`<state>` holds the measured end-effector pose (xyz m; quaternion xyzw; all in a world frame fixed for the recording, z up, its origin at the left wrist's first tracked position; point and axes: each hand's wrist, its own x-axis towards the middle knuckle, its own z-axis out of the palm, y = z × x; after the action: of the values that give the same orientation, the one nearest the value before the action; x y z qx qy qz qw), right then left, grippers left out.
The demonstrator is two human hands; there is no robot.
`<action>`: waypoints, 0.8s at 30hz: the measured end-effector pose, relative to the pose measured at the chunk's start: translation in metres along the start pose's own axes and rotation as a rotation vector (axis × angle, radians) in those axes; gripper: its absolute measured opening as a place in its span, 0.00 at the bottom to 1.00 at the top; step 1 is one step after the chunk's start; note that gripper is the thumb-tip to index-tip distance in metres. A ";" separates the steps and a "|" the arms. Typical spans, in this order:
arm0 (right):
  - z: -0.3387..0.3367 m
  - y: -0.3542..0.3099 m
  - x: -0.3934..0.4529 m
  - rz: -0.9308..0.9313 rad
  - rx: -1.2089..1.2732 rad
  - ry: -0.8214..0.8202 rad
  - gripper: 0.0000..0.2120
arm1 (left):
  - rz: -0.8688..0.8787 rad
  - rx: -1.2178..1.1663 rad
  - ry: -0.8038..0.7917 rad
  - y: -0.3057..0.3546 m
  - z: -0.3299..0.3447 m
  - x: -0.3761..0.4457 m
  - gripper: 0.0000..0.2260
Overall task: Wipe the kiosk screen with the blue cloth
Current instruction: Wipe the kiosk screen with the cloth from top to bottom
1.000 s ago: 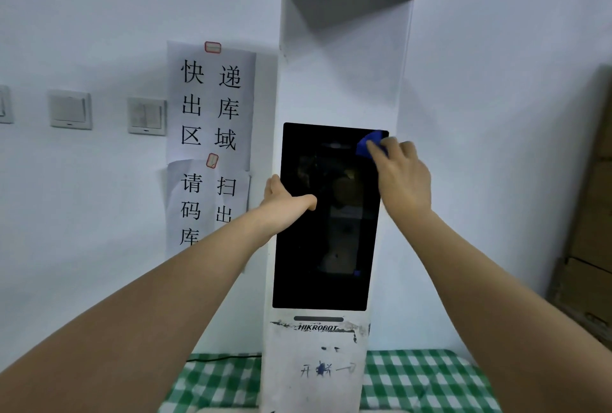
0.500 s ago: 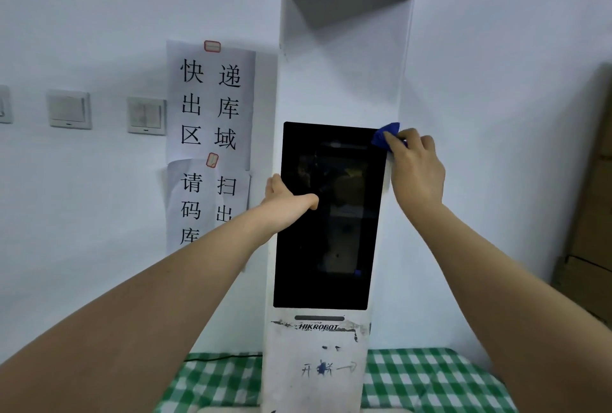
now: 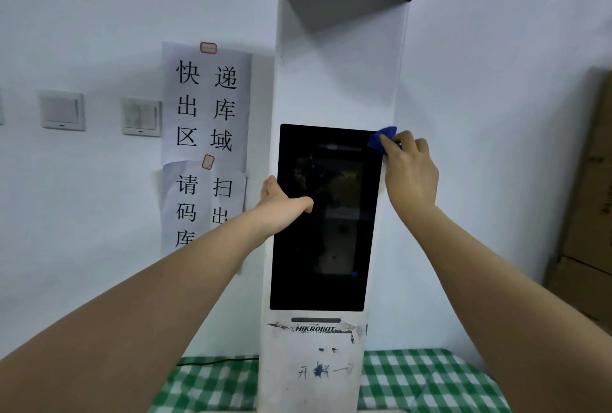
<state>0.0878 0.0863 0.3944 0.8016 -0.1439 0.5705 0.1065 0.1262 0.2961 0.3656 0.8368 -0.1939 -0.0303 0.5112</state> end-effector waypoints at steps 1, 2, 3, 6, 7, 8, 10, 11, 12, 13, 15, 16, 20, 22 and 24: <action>0.003 -0.002 -0.006 -0.013 0.001 -0.001 0.28 | 0.001 0.002 0.003 -0.001 0.001 0.001 0.41; 0.006 -0.002 -0.015 -0.033 -0.005 -0.009 0.28 | 0.005 0.006 0.010 -0.002 0.001 0.001 0.41; 0.008 0.000 -0.026 -0.054 -0.011 -0.021 0.29 | 0.009 0.014 0.018 -0.002 0.002 0.002 0.41; 0.009 0.005 -0.044 -0.112 -0.031 -0.092 0.31 | 0.015 0.020 0.025 -0.002 0.002 0.002 0.41; 0.006 0.006 -0.042 -0.125 -0.039 -0.099 0.31 | 0.013 0.017 0.022 -0.002 0.002 0.002 0.41; 0.003 0.006 -0.036 -0.119 -0.043 -0.105 0.30 | 0.010 0.013 0.018 -0.002 0.001 0.001 0.41; 0.000 0.004 -0.024 -0.020 -0.010 -0.100 0.27 | 0.009 0.006 0.008 -0.002 0.001 0.001 0.41; 0.001 0.001 -0.020 0.051 0.026 -0.074 0.26 | 0.011 0.004 0.005 -0.002 0.001 0.000 0.41; 0.003 -0.004 -0.019 0.108 0.052 -0.046 0.26 | 0.014 0.003 0.004 -0.002 0.001 0.000 0.41; 0.004 -0.011 -0.021 0.131 0.061 -0.034 0.27 | 0.017 0.001 0.003 -0.002 0.001 0.000 0.41; 0.009 -0.027 -0.034 0.072 0.042 -0.017 0.29 | 0.019 0.002 -0.007 -0.004 -0.001 0.000 0.41; 0.012 -0.031 -0.041 0.014 0.025 -0.003 0.30 | 0.022 0.012 -0.015 -0.005 -0.002 0.000 0.42; 0.012 -0.036 -0.041 -0.202 -0.034 -0.014 0.32 | 0.040 0.060 -0.040 -0.011 -0.007 0.000 0.43; 0.011 -0.037 -0.027 -0.143 -0.025 0.030 0.30 | 0.046 0.072 -0.039 -0.013 -0.009 0.001 0.44; 0.011 -0.047 -0.019 -0.038 0.039 0.069 0.26 | 0.044 0.057 -0.038 -0.014 -0.009 0.002 0.44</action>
<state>0.1080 0.1283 0.3724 0.7859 -0.1139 0.5984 0.1067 0.1342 0.3081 0.3581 0.8459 -0.2225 -0.0293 0.4839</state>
